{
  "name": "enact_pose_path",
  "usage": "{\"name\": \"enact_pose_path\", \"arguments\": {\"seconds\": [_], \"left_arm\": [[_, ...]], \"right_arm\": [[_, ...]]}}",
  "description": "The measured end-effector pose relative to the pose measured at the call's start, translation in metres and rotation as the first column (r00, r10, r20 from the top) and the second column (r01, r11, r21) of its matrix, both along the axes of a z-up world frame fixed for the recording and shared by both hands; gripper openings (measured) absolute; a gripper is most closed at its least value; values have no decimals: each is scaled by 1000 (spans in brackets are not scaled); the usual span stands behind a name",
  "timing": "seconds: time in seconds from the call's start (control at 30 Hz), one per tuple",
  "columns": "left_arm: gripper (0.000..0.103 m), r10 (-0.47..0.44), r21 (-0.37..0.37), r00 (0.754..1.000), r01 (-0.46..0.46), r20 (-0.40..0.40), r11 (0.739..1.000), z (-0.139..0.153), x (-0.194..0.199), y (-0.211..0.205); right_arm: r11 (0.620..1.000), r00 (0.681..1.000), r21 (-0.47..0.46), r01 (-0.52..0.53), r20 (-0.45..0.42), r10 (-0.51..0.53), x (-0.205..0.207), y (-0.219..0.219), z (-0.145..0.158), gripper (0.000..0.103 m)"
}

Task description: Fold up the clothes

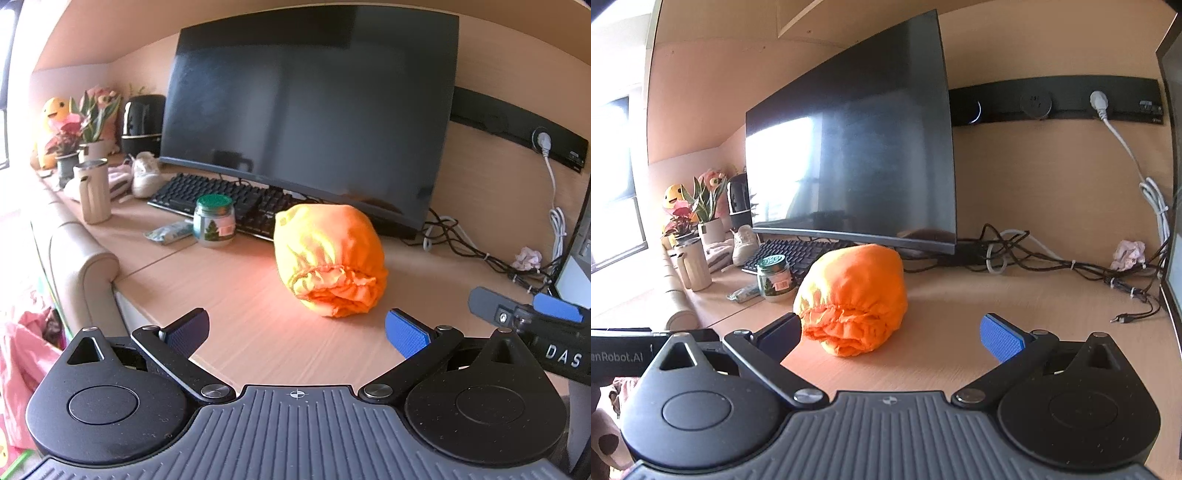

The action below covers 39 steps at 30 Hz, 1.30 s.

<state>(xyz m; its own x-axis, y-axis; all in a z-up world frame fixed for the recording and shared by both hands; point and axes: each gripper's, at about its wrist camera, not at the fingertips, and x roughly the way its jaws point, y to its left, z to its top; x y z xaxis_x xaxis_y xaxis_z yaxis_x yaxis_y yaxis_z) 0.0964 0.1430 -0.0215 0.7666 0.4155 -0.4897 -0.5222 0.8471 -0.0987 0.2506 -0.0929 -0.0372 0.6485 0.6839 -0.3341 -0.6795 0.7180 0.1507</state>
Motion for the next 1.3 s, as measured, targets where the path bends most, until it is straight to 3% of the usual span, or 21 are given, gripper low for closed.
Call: {"name": "enact_pose_path", "arguments": {"seconds": [1.3], "left_arm": [[103, -20, -10, 1000, 20, 2, 1000, -2, 4, -5]], "right_arm": [[1000, 1000, 3, 2, -25, -2, 5, -3, -6, 103]]}}
